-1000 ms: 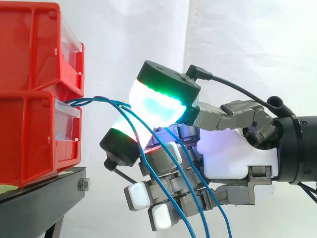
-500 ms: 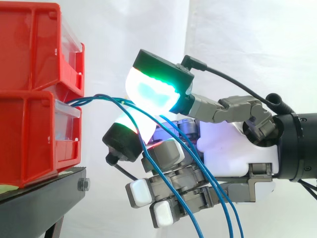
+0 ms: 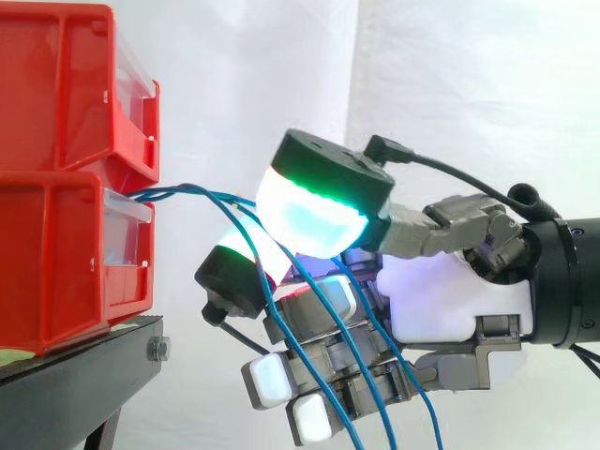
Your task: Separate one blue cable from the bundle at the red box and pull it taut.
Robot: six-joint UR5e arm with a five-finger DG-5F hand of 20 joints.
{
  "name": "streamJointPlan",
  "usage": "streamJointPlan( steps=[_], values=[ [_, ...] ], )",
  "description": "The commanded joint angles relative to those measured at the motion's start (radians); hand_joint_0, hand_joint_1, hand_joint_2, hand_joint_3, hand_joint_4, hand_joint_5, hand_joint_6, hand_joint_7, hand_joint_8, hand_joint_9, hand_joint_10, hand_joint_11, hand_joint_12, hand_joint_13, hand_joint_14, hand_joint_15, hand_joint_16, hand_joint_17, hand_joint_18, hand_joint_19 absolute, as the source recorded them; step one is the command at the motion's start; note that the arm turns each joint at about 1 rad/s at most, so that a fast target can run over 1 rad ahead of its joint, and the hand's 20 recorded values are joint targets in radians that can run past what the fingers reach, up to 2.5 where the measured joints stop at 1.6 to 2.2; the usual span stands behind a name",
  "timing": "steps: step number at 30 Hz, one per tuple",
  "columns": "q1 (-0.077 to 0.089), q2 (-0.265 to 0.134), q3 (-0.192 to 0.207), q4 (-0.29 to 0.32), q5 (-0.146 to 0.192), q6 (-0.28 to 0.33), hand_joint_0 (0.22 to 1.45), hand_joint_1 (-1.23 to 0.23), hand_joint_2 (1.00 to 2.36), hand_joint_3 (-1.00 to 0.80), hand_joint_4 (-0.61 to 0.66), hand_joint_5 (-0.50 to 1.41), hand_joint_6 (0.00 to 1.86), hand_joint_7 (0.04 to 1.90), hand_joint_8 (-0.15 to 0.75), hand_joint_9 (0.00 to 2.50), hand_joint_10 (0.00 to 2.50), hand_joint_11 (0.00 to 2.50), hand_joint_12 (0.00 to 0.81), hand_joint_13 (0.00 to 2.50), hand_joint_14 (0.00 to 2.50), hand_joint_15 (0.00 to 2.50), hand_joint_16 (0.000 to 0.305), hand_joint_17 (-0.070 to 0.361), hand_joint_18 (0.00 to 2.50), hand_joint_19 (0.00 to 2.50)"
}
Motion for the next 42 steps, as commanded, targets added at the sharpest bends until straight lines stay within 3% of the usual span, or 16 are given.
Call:
streamJointPlan(
  steps=[1,6,9,12,14,20,24,34,40,42],
  values=[
    [0.0,0.001,0.001,0.0,0.0,0.0,0.67,-1.06,1.0,-0.5,0.16,-0.24,0.92,1.28,0.323,1.0,0.02,1.55,0.414,0.92,0.03,0.65,0.054,0.121,0.81,0.65],
    [0.0,0.001,0.0,0.0,0.0,0.0,0.6,-1.05,1.0,-0.5,0.16,-0.23,0.92,1.26,0.328,1.02,0.02,1.58,0.418,0.93,0.03,0.66,0.055,0.123,0.81,0.67],
    [0.0,0.001,0.001,0.0,0.0,0.0,0.51,-0.93,1.0,-0.5,0.14,-0.2,0.9,1.23,0.35,1.12,0.02,1.53,0.434,0.97,0.02,0.66,0.058,0.129,0.85,0.69],
    [0.0,0.001,0.001,0.0,0.0,0.0,0.52,-0.79,1.0,-0.5,0.13,-0.17,0.88,1.21,0.348,1.17,0.03,1.47,0.439,1.0,0.03,0.66,0.056,0.127,0.87,0.71],
    [0.0,0.001,0.001,0.0,0.0,0.0,0.59,-0.71,1.0,-0.5,0.1,-0.16,0.86,1.23,0.33,1.18,0.03,1.44,0.421,0.99,0.03,0.67,0.052,0.118,0.84,0.74],
    [0.0,0.001,0.003,0.0,0.0,0.0,0.73,-0.86,1.01,-0.41,-0.01,-0.17,0.87,1.32,0.32,1.17,0.03,1.43,0.415,0.99,0.03,0.67,0.052,0.116,0.85,0.73],
    [0.0,0.001,0.003,0.0,0.0,0.0,0.81,-0.95,1.0,-0.5,0.04,-0.19,0.89,1.28,0.314,1.14,0.03,1.45,0.406,0.99,0.03,0.67,0.052,0.116,0.83,0.7],
    [0.0,0.001,0.003,-0.002,0.0,0.0,0.58,-1.11,1.0,-0.5,0.09,-0.19,0.91,1.29,0.323,1.13,0.02,1.55,0.41,0.98,0.03,0.68,0.054,0.121,0.83,0.67],
    [0.0,0.001,0.004,-0.003,-0.002,0.0,0.47,-1.03,1.0,-0.5,0.04,-0.18,0.91,1.14,0.356,1.16,0.02,1.51,0.436,1.0,0.03,0.68,0.06,0.135,0.88,0.68],
    [0.0,-0.001,0.003,-0.003,-0.002,0.0,0.47,-0.93,1.0,-0.5,0.02,-0.17,0.9,1.15,0.361,1.22,0.02,1.51,0.444,1.04,0.03,0.67,0.06,0.135,0.89,0.68]
  ],
)
